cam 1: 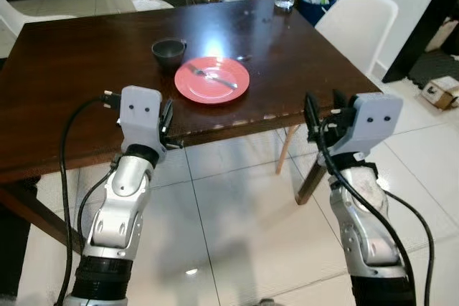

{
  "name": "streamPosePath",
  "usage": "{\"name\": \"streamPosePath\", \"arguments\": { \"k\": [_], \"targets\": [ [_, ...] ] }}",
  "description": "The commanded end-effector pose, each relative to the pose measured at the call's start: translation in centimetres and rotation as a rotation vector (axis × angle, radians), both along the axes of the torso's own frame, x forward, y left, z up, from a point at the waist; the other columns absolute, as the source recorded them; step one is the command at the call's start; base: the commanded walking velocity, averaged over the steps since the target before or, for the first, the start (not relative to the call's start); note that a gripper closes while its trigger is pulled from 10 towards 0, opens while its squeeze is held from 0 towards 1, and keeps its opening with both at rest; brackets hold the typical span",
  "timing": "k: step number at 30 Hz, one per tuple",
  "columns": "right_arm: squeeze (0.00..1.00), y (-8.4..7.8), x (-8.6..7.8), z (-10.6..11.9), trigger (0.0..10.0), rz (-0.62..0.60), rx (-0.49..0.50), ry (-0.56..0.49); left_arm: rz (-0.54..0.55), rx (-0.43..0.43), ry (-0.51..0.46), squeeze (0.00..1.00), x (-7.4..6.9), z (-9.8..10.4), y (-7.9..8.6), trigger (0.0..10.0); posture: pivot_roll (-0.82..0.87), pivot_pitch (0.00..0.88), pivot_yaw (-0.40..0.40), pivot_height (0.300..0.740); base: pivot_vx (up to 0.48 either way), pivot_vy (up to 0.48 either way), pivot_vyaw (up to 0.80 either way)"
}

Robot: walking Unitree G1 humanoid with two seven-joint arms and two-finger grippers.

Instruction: Setting the table

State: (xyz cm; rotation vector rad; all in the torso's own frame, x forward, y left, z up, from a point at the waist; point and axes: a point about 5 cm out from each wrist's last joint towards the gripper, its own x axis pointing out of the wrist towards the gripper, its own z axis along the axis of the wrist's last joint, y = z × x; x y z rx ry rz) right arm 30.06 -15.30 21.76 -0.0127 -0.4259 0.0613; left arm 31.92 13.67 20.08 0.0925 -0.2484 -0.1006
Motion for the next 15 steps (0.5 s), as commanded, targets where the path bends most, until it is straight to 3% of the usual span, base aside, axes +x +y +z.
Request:
{"name": "streamPosePath", "arguments": {
  "k": [1, 15],
  "targets": [
    [0.00, -0.25, -0.12, -0.12, 10.0, -0.012, 0.007, 0.012, 0.002, 0.011, 0.010, 0.00, -0.06, -0.13, -0.05, 10.0, -0.03, 0.050, 0.093, 0.740, 0.480, 0.000, 0.00],
    [0.00, -0.09, -0.10, -0.25, 10.0, -0.005, 0.012, 0.020, -0.002, 0.016, 0.006, 0.00, 0.00, 0.07, -0.10, 10.0, -0.02, 0.050, 0.097, 0.740, 0.480, 0.000, 0.00]
  ]
}}
